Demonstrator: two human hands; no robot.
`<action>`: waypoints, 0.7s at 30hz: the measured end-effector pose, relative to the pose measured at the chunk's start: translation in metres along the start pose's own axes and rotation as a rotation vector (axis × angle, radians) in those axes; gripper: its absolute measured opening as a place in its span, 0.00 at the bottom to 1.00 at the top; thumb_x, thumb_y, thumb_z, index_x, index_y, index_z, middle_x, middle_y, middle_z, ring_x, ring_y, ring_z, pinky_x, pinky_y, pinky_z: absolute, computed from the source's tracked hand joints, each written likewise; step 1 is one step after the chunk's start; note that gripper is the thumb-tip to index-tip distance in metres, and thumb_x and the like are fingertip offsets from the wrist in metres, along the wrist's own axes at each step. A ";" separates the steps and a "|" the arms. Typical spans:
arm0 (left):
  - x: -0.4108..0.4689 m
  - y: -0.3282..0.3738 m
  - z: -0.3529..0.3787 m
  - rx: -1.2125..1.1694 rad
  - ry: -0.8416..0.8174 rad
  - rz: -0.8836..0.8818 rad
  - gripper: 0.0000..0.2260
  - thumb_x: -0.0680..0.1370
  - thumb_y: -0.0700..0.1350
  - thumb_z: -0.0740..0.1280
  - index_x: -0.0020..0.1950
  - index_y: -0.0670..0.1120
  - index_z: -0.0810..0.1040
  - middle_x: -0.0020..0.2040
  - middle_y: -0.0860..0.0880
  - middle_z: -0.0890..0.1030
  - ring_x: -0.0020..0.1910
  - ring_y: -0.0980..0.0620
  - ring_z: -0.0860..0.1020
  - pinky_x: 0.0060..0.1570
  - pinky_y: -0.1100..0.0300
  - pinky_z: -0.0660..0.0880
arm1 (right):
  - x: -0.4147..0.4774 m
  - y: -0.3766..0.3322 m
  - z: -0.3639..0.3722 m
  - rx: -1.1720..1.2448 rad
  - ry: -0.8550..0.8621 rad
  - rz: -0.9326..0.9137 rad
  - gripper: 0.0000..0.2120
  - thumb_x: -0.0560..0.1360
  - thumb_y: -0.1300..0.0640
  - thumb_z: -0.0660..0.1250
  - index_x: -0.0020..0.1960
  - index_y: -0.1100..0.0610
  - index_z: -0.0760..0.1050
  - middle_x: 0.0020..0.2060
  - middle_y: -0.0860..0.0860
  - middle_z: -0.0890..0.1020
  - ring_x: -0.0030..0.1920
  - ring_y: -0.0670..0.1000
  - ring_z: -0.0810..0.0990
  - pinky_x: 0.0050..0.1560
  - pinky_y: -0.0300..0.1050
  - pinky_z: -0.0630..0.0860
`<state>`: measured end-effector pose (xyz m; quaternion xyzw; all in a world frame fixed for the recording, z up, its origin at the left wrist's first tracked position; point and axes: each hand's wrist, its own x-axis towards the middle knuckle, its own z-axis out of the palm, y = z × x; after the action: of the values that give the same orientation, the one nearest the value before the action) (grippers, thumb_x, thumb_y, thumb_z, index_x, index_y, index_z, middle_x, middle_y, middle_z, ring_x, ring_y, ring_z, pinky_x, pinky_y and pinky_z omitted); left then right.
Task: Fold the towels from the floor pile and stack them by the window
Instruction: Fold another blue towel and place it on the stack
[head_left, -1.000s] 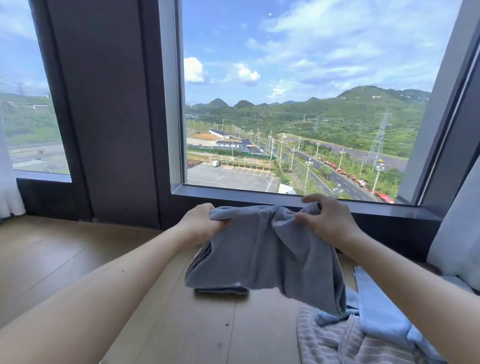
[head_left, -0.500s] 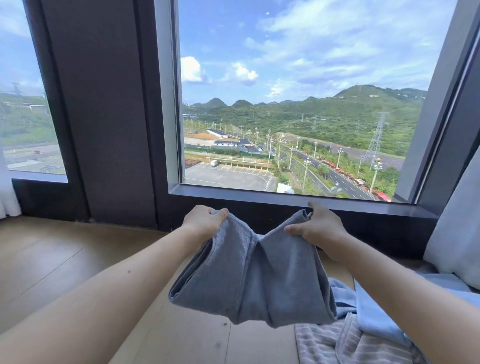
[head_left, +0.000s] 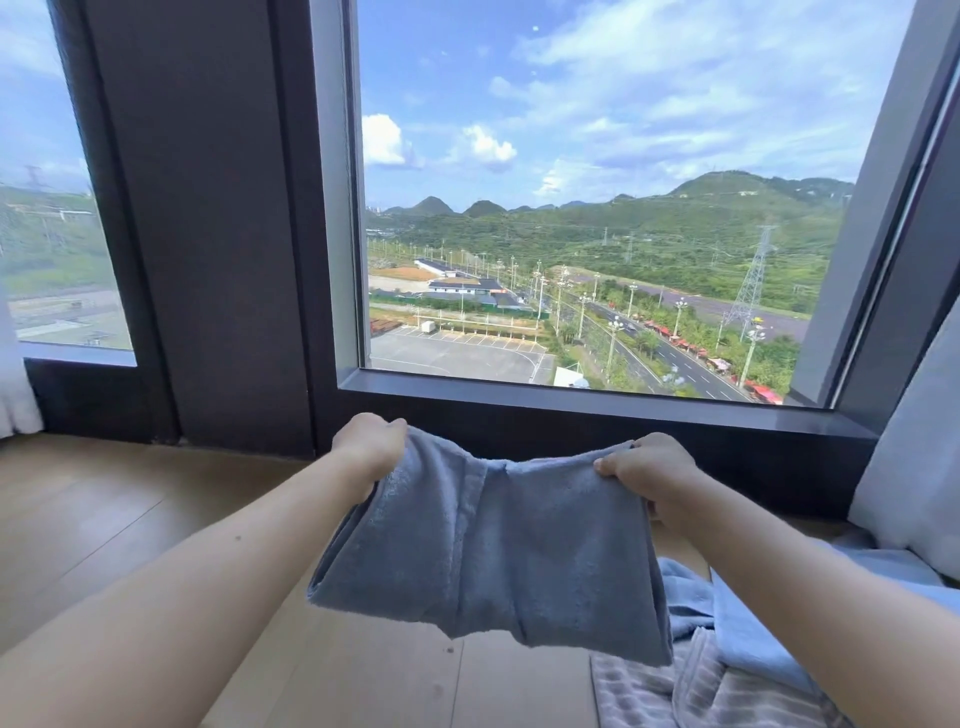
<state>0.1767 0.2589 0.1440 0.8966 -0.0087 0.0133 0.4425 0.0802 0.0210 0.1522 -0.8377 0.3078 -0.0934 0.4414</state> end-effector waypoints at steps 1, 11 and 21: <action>0.005 -0.004 -0.002 -0.017 0.032 -0.044 0.16 0.82 0.46 0.56 0.58 0.34 0.74 0.57 0.34 0.76 0.47 0.41 0.75 0.47 0.54 0.71 | 0.000 0.001 -0.003 0.020 0.042 0.010 0.04 0.71 0.60 0.66 0.40 0.61 0.75 0.38 0.56 0.76 0.38 0.55 0.76 0.37 0.44 0.73; 0.014 -0.013 -0.004 -0.148 0.034 -0.104 0.15 0.80 0.46 0.60 0.58 0.36 0.75 0.56 0.39 0.78 0.52 0.41 0.76 0.47 0.56 0.71 | 0.000 0.006 -0.011 0.093 0.079 0.001 0.09 0.73 0.56 0.68 0.42 0.62 0.76 0.40 0.56 0.77 0.40 0.55 0.75 0.42 0.48 0.74; -0.032 0.031 0.037 -0.503 -0.271 0.013 0.09 0.79 0.48 0.63 0.44 0.44 0.73 0.39 0.44 0.77 0.36 0.48 0.75 0.39 0.54 0.73 | -0.026 -0.024 0.027 0.487 -0.169 -0.067 0.07 0.77 0.56 0.65 0.43 0.58 0.72 0.42 0.57 0.80 0.37 0.53 0.80 0.34 0.45 0.79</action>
<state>0.1445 0.2107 0.1450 0.7523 -0.0767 -0.1062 0.6456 0.0819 0.0657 0.1584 -0.7212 0.2104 -0.1090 0.6510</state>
